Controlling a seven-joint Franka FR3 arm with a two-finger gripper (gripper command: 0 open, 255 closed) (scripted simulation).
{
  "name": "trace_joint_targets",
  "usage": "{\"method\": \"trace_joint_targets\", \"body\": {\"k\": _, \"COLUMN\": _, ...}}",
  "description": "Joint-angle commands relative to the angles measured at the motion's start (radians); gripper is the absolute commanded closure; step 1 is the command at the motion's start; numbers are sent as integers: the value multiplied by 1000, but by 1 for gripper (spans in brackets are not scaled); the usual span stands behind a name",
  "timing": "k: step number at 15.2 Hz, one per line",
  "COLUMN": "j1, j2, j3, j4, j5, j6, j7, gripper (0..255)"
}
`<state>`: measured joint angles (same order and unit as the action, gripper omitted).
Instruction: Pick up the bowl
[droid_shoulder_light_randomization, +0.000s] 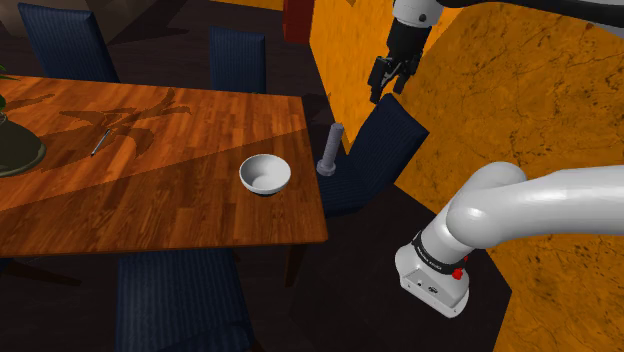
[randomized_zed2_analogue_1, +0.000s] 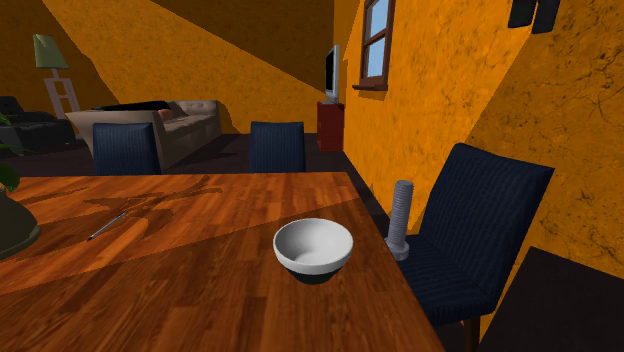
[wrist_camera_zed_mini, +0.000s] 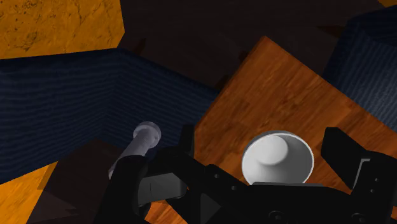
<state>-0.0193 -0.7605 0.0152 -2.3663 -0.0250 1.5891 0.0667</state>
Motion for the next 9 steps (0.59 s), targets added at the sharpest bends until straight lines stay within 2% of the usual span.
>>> {"method": "trace_joint_targets", "body": {"k": 1, "j1": 0, "j2": 0, "j3": 0, "j4": 0, "j5": 0, "j6": 0, "j7": 0, "gripper": 0}}
{"method": "trace_joint_targets", "body": {"k": 9, "j1": 24, "j2": 183, "j3": 95, "j4": -66, "j5": 31, "j6": 252, "j7": 111, "gripper": 0}}
